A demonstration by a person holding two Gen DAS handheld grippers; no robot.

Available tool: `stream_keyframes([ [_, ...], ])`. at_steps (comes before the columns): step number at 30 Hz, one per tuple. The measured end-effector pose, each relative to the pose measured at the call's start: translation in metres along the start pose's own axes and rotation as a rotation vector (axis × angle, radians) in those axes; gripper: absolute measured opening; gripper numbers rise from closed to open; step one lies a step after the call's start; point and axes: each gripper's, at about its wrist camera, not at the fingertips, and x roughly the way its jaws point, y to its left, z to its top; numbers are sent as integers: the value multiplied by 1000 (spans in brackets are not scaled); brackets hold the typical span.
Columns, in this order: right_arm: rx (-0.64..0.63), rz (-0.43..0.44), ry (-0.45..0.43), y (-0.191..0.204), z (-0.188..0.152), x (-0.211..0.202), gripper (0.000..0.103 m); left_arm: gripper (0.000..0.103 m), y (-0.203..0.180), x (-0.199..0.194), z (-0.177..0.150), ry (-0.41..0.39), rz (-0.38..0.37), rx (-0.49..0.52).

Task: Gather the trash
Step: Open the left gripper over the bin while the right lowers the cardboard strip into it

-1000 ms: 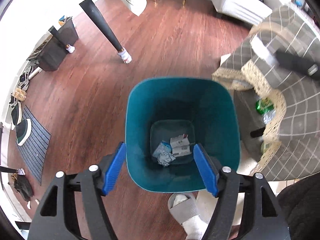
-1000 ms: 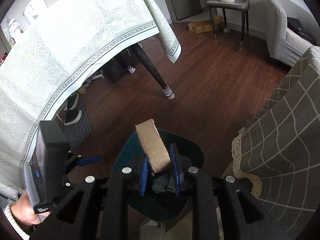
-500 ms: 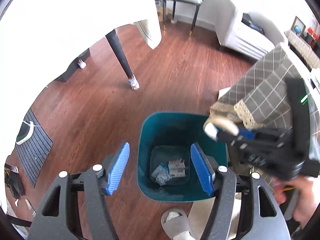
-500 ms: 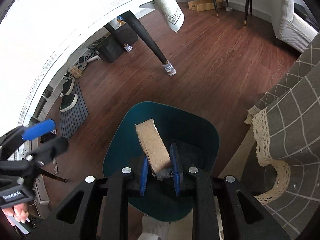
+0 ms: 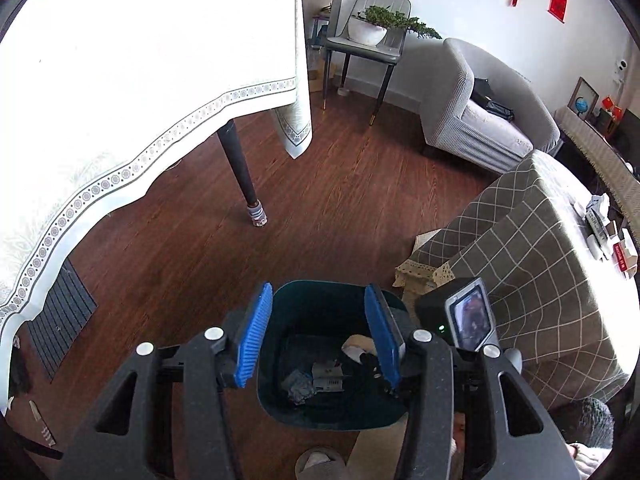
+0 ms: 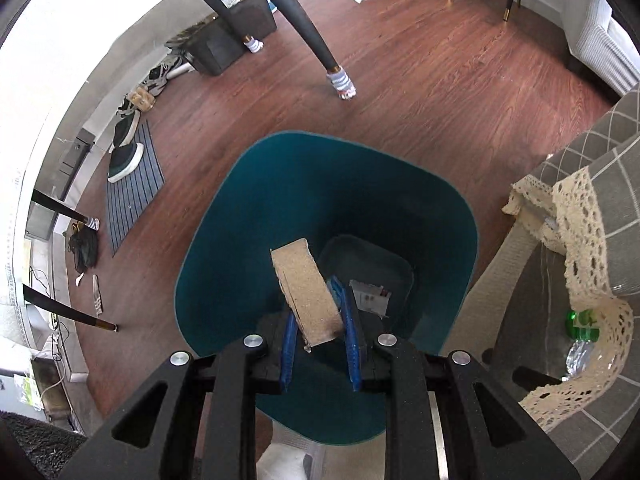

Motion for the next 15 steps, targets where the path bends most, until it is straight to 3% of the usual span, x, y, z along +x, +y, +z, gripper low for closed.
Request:
stream_keyframes([
  [4, -43, -43, 20, 4, -4, 6, 26, 51, -8, -12, 9, -39, -26, -2],
  [5, -42, -43, 21, 3, -5, 6, 37, 51, -9, -15, 12, -48, -32, -1],
  [7, -35, -37, 23, 1, -8, 7, 46, 51, -14, -22, 15, -68, -41, 0],
  [15, -71, -7, -8, -3, -13, -12, 46, 52, -34, -44, 31, -136, -86, -7],
])
